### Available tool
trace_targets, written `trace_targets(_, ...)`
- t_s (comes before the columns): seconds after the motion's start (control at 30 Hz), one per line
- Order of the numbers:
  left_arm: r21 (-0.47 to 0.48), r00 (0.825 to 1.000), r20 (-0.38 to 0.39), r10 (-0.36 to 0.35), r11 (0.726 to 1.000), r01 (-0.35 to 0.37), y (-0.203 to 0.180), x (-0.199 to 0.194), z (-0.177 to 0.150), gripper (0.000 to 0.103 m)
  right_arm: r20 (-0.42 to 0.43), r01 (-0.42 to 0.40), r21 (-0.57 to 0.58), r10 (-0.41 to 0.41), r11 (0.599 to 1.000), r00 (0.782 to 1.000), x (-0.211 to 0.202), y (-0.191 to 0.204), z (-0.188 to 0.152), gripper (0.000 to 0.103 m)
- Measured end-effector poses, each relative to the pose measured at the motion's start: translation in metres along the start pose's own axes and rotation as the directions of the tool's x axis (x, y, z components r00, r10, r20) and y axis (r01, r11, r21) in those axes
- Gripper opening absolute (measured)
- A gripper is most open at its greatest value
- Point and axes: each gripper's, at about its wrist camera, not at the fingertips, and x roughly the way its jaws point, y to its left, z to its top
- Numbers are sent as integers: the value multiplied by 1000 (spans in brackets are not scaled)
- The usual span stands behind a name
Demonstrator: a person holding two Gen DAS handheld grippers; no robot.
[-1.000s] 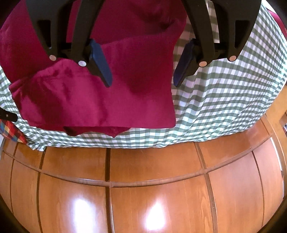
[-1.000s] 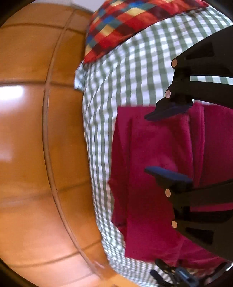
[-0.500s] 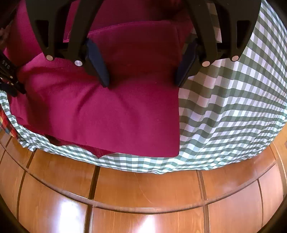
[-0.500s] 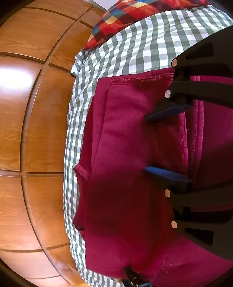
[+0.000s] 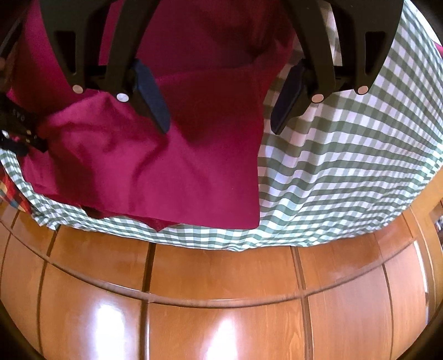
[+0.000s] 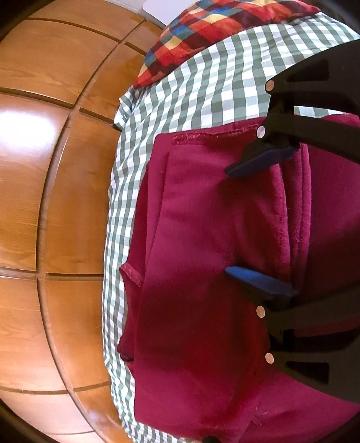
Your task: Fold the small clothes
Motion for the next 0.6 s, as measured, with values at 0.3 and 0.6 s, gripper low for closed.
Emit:
trace_targets(0.3, 28, 1000, 21, 15, 999, -16, -1, -25, -14, 75, 44, 10, -30, -8, 999, 999, -28, 5, -3, 69)
trace_targets(0.6, 11, 999, 36, 12, 1000, -13, 12, -53, -35, 76, 113, -21, -33, 25, 999, 993, -75, 13, -3, 79)
